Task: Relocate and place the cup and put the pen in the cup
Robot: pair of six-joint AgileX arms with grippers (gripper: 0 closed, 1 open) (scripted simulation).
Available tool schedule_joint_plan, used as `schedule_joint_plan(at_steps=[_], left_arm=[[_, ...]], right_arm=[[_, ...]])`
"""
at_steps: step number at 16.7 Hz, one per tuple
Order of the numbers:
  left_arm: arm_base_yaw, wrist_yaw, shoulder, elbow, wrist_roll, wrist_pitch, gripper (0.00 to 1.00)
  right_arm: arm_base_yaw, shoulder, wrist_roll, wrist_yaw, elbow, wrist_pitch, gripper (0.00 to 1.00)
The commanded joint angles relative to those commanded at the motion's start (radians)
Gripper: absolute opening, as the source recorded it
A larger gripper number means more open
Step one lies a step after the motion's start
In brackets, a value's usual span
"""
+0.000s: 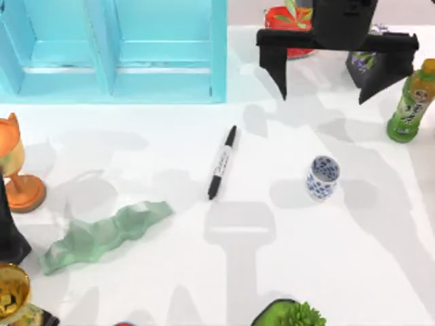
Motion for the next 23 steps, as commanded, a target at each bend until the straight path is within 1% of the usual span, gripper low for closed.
schedule_joint_plan(at_steps=[2,7,10,13,19,23], left_arm=[[0.0,0.0,0.0,0.0,0.0,0.0,1.0],[0.0,0.0,0.0,0.0,0.0,0.0,1.0],[0.0,0.0,0.0,0.0,0.0,0.0,1.0],[0.0,0.0,0.0,0.0,0.0,0.0,1.0],[0.0,0.0,0.0,0.0,0.0,0.0,1.0],[0.0,0.0,0.0,0.0,0.0,0.0,1.0]], right_arm=[[0.021,0.115,0.06,-0.013,0.139,-0.015,1.0],[0.084,0.421,0.223,-0.051,0.57,-0.047,1.0],[0.114,0.565,0.303,-0.067,0.744,-0.054,1.0],[0.13,0.641,0.347,-0.074,0.826,-0.056,1.0],[0.124,0.658,0.349,-0.072,0.85,-0.035,1.0],[0.133,0.72,0.351,-0.073,0.877,-0.03,1.0]])
